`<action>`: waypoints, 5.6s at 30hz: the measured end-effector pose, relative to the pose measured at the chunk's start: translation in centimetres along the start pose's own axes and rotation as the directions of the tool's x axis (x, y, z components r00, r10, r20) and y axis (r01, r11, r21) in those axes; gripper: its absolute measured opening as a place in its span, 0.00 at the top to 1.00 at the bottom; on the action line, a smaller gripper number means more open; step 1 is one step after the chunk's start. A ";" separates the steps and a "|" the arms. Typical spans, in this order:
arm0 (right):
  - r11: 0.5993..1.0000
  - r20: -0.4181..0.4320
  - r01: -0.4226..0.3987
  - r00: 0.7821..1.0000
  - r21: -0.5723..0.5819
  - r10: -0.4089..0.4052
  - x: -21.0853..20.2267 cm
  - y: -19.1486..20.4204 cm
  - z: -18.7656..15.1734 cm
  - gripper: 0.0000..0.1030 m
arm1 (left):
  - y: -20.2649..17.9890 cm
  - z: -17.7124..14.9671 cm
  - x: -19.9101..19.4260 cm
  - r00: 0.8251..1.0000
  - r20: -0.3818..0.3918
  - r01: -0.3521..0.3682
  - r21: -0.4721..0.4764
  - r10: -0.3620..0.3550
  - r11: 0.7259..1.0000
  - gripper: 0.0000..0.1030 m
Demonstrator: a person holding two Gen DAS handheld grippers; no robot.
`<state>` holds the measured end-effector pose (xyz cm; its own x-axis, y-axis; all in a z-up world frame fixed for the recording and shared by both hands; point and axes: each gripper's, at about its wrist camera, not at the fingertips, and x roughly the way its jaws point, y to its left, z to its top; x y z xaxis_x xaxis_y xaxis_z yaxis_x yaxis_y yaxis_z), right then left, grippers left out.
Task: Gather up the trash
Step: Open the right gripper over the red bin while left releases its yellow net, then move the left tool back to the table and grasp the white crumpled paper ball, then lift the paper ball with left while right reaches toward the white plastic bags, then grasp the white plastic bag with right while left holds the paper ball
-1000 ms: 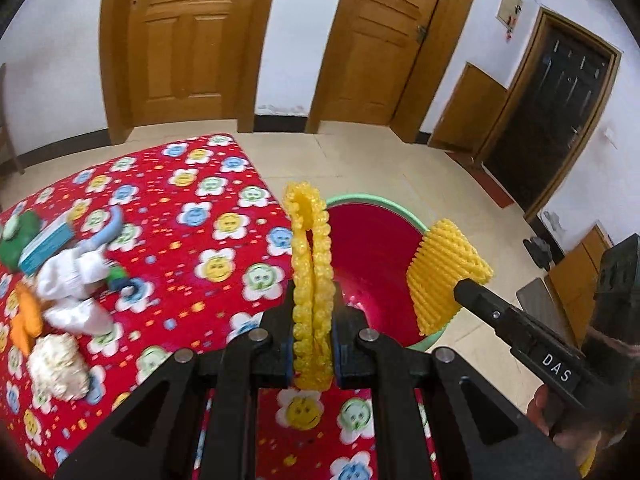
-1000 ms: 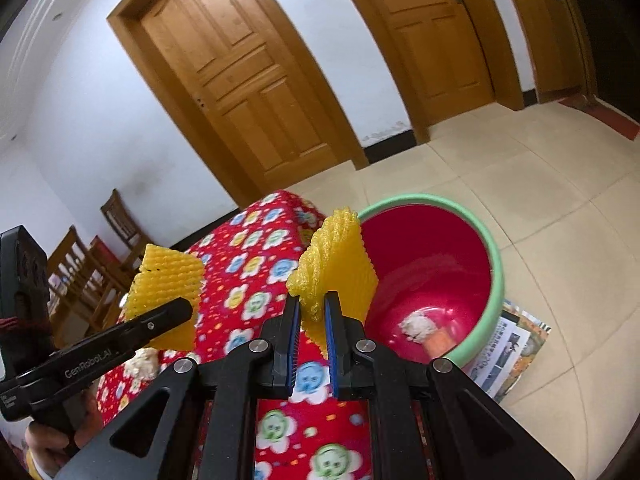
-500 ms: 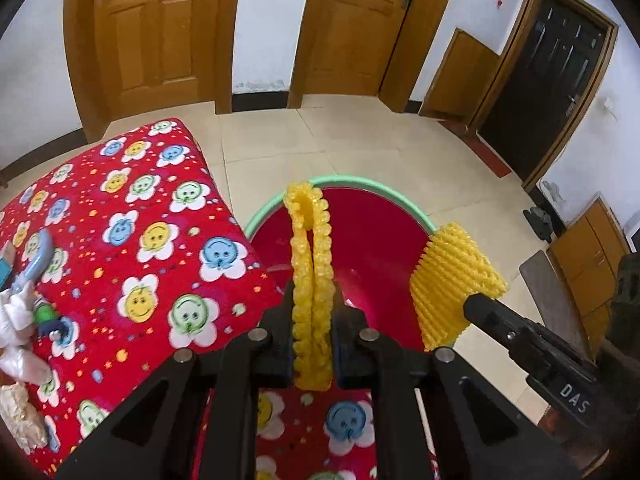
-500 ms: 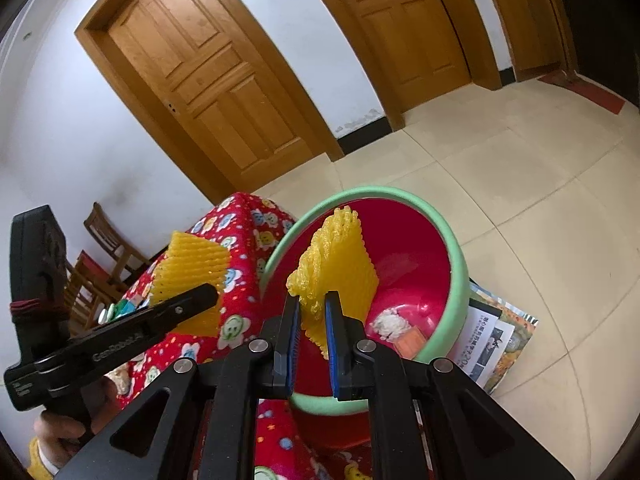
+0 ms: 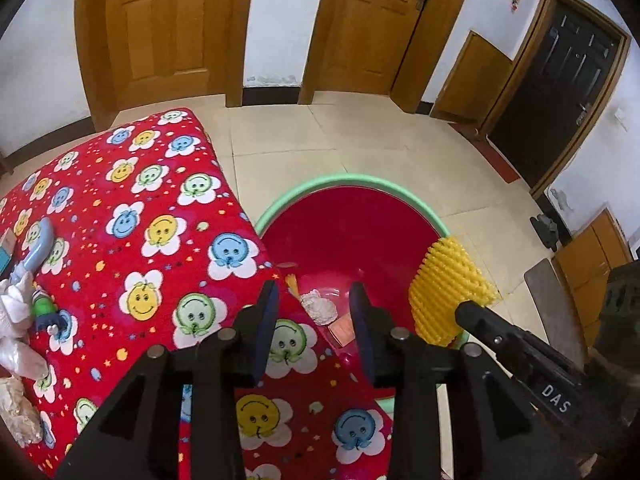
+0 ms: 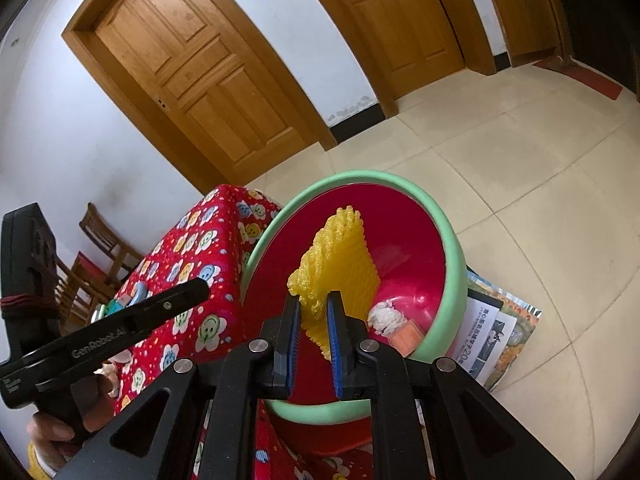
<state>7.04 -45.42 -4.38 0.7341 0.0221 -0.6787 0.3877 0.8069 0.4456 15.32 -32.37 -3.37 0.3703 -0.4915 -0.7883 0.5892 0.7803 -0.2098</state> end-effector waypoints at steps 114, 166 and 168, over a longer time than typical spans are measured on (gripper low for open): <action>0.888 -0.286 -0.080 0.956 -0.453 -0.060 13.1 31.1 -12.8 0.31 | 32.1 -15.0 -19.0 0.924 0.150 -0.211 -0.570 0.353 0.794 0.53; 0.897 -0.100 -0.085 0.994 -0.435 0.046 0.7 25.0 -9.0 0.38 | 18.9 -12.5 -19.2 0.960 0.203 -0.104 -0.380 0.192 0.919 0.53; 0.902 -0.085 -0.074 0.996 -0.426 0.041 0.0 24.1 -8.7 0.38 | 17.9 -12.2 -19.1 0.962 0.205 -0.096 -0.361 0.179 0.928 0.53</action>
<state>11.53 -20.81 1.29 0.6991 0.1053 -0.7072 0.0580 0.9775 0.2030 10.01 -4.32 0.83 0.6090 -0.4121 -0.6777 0.2515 0.9107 -0.3278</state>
